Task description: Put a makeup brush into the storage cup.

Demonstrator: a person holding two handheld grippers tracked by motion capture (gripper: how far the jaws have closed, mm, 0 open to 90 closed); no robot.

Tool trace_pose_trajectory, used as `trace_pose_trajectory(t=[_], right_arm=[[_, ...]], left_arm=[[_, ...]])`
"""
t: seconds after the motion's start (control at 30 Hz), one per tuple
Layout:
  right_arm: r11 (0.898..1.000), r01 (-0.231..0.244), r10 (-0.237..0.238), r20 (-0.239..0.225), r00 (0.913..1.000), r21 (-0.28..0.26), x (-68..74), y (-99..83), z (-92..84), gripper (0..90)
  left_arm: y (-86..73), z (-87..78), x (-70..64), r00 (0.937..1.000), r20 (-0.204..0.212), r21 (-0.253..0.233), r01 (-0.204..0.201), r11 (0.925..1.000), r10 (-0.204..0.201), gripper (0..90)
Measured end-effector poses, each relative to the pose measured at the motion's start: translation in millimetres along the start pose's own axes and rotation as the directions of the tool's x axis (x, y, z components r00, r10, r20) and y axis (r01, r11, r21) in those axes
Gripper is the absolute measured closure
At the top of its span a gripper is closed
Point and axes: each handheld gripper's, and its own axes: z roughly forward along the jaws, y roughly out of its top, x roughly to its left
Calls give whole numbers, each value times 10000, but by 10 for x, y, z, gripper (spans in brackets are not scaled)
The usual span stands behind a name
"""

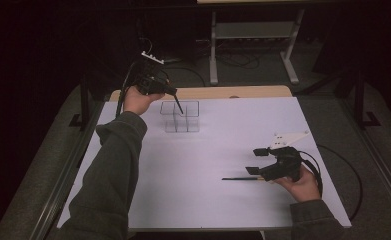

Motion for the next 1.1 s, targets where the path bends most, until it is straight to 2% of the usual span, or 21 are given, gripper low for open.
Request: trace_pose_trajectory(t=[0.2,0.23,0.27,0.37,0.5,0.77,0.8,0.87,0.93,0.97,1.1], right_arm=[[10000,2,-2,-4,10000,11,4,1,-3,262],[10000,-6,6,-16,10000,9,5,1,-3,261],[10000,-1,1,-26,10000,9,5,1,-2,261],[10000,23,-23,-24,10000,26,8,2,1,261],[10000,11,-11,-26,10000,33,7,1,2,261],[10000,18,-18,-57,10000,13,13,1,-3,261],[10000,43,-43,-49,10000,-2,12,1,0,262],[10000,56,-56,-67,10000,6,14,2,4,262],[10000,65,-65,-51,10000,15,16,3,5,261],[10000,65,-64,-54,10000,25,16,4,7,261],[9999,101,-101,-45,9999,73,17,6,16,261]], left_arm=[[-46,59,8,9999,2,56,132,9999,-132,830],[-54,60,19,10000,-7,189,39,9998,-39,830],[-63,75,12,9998,-39,107,180,9998,-180,830],[-79,96,14,9998,-32,186,208,9996,-207,830],[-80,105,12,9999,-8,273,104,9996,-103,830],[-119,180,-27,9998,-81,363,208,9991,-205,829],[-129,181,-15,9999,-108,545,59,9985,-54,829],[-148,187,-5,9999,-165,692,9,9976,3,829],[-169,195,1,10000,-95,664,22,9978,-15,829],[-178,207,-9,9998,-98,584,197,9981,-192,829],[-203,233,-1,9999,-113,796,129,9967,-120,828]])
